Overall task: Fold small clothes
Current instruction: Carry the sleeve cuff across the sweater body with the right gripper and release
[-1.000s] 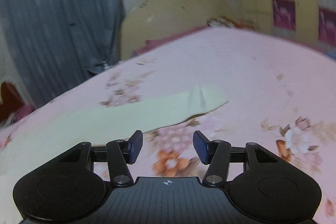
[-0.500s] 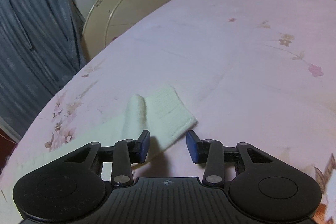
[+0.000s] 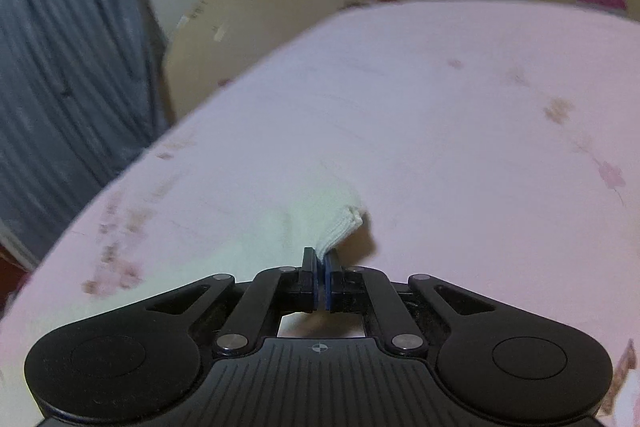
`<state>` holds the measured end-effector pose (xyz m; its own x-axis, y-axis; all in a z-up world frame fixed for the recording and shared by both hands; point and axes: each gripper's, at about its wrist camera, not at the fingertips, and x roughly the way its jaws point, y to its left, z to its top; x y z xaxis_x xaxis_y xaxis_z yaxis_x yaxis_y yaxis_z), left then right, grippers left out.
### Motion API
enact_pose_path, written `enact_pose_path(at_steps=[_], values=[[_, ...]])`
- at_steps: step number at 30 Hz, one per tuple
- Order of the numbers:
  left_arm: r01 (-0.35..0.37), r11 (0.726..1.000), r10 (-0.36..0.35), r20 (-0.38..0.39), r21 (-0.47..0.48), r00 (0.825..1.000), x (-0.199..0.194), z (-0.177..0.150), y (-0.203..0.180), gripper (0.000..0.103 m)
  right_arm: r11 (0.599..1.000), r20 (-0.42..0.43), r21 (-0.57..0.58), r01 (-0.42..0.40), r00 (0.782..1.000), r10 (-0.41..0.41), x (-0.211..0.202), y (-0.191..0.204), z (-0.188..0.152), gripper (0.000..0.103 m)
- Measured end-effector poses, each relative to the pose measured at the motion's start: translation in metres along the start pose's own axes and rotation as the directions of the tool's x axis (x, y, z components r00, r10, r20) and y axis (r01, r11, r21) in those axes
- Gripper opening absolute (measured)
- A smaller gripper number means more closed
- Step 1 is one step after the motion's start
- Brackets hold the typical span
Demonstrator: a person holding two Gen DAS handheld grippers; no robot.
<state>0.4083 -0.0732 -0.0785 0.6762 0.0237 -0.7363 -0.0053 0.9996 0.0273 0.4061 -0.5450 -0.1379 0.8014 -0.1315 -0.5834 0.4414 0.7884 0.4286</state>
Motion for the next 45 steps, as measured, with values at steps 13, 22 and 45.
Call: enact_pose_path(at_steps=[13, 22, 45], values=[[0.062, 0.993, -0.063, -0.012, -0.097, 0.998, -0.001, -0.021, 0.126, 0.096, 0.902, -0.19, -0.295, -0.314, 0.945, 0.266, -0.018, 0.226, -0.08, 0.002], [0.096, 0.977, -0.098, 0.0, -0.191, 0.995, -0.01, -0.031, 0.221, 0.094, 0.774, -0.351, -0.444, -0.451, 0.883, 0.313, -0.003, 0.357, -0.186, 0.002], [0.454, 0.827, -0.486, -0.014, -0.331, 0.874, 0.126, 0.028, 0.142, 0.047, 0.864, -0.308, -0.396, -0.31, 0.932, 0.193, -0.013, 0.274, -0.18, 0.029]])
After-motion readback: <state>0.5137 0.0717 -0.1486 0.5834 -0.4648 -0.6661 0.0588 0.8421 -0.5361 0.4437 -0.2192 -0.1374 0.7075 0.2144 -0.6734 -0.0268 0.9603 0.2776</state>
